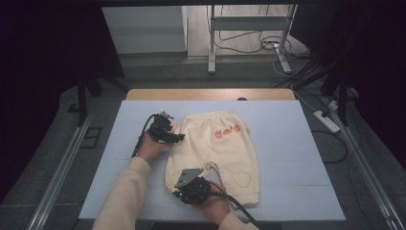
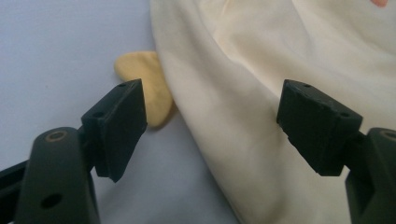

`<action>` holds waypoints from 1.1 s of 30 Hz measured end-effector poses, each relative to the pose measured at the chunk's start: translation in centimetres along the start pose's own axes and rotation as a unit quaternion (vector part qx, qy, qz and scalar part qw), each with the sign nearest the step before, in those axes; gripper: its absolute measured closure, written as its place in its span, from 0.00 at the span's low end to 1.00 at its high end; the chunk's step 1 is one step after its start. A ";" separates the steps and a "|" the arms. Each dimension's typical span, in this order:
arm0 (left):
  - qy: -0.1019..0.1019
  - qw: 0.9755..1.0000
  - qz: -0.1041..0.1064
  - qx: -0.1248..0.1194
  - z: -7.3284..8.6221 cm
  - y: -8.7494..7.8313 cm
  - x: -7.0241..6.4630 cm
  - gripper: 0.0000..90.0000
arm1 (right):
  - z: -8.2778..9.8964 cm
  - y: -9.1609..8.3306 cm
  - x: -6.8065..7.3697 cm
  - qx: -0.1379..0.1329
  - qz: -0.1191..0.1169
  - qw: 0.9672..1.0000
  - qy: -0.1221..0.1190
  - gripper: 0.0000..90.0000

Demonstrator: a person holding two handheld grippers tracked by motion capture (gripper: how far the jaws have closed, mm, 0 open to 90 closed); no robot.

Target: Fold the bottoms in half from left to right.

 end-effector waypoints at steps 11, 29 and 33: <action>-0.011 1.000 -0.002 0.017 0.2 0.6 0.5 0.37 | 0.0 -0.1 -0.2 -0.005 -0.005 1.000 0.006 0.86; 0.010 0.999 0.038 0.021 -0.1 1.0 -0.6 0.92 | 0.1 -0.2 -0.6 0.003 -0.014 1.000 0.015 0.86; 0.010 0.999 0.040 0.014 -0.2 0.7 -0.6 0.92 | 0.2 -0.1 -0.6 0.004 -0.016 1.000 0.016 0.86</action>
Point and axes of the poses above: each handheld gripper's, and its own axes: y roughly forward along the jaws, z roughly out of its underside, x roughly to its left, the point moved 1 cm from there along y, roughly forward along the jaws, and after that the axes turned 15 degrees about y, right-handed, at the moved point
